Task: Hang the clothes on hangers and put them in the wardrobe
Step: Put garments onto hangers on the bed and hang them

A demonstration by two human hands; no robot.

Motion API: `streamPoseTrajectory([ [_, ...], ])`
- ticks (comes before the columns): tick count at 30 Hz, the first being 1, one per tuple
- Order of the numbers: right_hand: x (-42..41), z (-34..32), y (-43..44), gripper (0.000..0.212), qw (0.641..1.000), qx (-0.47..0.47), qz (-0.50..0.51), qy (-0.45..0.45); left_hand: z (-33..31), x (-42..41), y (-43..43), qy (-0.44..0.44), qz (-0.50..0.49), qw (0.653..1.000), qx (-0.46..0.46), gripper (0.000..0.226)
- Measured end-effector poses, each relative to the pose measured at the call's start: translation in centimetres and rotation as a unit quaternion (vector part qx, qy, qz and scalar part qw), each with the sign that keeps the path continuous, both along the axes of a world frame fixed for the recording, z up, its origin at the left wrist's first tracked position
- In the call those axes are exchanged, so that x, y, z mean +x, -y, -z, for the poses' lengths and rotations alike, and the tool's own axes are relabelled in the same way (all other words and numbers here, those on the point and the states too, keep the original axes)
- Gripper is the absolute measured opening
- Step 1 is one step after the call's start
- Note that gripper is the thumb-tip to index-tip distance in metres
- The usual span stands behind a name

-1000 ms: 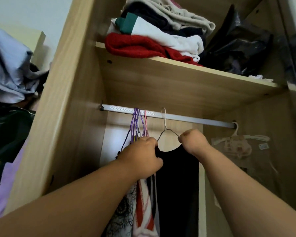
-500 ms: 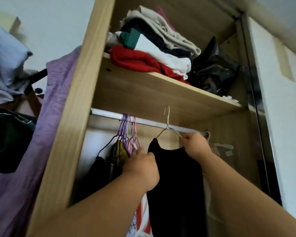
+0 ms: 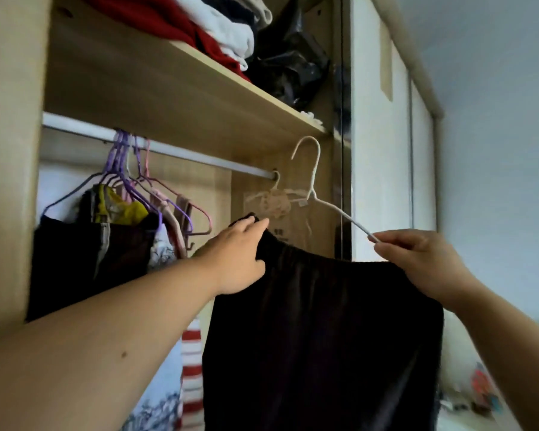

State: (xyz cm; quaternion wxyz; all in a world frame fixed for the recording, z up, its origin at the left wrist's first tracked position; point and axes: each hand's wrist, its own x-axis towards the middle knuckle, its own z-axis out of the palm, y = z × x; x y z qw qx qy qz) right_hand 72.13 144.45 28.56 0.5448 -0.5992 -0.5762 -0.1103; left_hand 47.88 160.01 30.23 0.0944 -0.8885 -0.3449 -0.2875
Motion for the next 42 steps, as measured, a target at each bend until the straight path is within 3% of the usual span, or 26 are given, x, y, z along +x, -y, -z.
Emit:
streamPoseTrajectory([
  [6, 3.4, 3.0, 8.0, 0.024, 0.999, -0.042, 0.021, 0.002, 5.7, 4.5, 1.3, 0.094, 0.000, 0.995, -0.044, 0.060],
  [10, 6.0, 6.2, 12.3, 0.034, 0.993, -0.089, 0.072, 0.016, 9.8, 8.4, 2.7, 0.108, 0.042, 0.987, -0.108, 0.016],
  [16, 9.8, 13.9, 18.7, 0.029, 0.958, -0.198, 0.208, 0.018, 17.7, 14.4, 7.1, 0.163, 0.198, 0.950, -0.180, 0.021],
  [20, 9.7, 19.2, 22.8, 0.009, 0.926, -0.225, 0.302, -0.041, 21.4, 17.1, 9.0, 0.128, 0.256, 0.941, -0.178, 0.019],
  [25, 4.0, 24.9, 27.9, 0.009, 0.881, -0.219, 0.402, -0.116, 24.6, 17.5, 11.7, 0.064, 0.302, 0.936, -0.168, 0.015],
  [33, -12.3, 32.3, 35.0, 0.015, 0.793, -0.242, 0.507, -0.234, 28.2, 11.9, 18.4, -0.024, 0.406, 0.902, -0.144, 0.018],
  [42, -26.9, 34.9, 47.8, 0.015, 0.662, -0.225, 0.628, -0.341, 32.4, 9.5, 33.1, -0.126, 0.554, 0.799, -0.197, 0.017],
])
